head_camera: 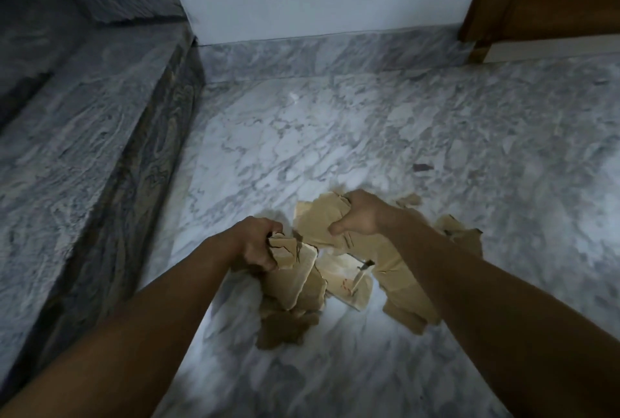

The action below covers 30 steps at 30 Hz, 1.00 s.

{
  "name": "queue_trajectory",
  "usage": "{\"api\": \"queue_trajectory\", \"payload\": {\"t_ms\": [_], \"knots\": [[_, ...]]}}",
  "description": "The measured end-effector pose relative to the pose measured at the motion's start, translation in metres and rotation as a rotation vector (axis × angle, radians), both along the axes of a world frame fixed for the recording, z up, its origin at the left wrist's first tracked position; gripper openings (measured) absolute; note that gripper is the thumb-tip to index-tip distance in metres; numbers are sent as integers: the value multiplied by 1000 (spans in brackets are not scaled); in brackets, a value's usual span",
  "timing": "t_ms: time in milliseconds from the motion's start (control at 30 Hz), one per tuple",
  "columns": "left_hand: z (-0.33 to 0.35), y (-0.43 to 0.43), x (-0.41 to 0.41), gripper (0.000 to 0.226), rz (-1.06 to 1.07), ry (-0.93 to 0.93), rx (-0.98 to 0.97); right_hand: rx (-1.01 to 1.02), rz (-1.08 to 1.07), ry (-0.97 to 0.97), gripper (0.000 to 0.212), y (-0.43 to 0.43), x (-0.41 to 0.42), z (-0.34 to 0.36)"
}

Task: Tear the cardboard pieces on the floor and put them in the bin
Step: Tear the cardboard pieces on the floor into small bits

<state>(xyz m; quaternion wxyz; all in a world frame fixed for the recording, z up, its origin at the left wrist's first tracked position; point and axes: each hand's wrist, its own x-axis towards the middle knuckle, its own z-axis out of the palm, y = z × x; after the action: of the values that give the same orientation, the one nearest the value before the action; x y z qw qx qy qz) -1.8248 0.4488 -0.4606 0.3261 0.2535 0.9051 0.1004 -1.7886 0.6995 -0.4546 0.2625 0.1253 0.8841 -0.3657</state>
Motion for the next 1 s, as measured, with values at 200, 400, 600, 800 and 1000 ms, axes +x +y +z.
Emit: {"api": "queue_trajectory", "payload": {"t_ms": [200,400,600,800,1000], "knots": [[37,-14,-22,40,105,-225,93,92,129,84,88,-15,-17,2],[26,1,-1,45,-8,-247,-11,228,262,93,87,-37,-25,0],[-12,-7,9,48,-198,14,83,26,196,314,80,-30,-26,3],[7,-16,-12,37,-32,25,137,-67,27,501,55,15,-39,32],[31,-25,-33,48,257,226,307,409,15,603,45,29,-32,13]]}}
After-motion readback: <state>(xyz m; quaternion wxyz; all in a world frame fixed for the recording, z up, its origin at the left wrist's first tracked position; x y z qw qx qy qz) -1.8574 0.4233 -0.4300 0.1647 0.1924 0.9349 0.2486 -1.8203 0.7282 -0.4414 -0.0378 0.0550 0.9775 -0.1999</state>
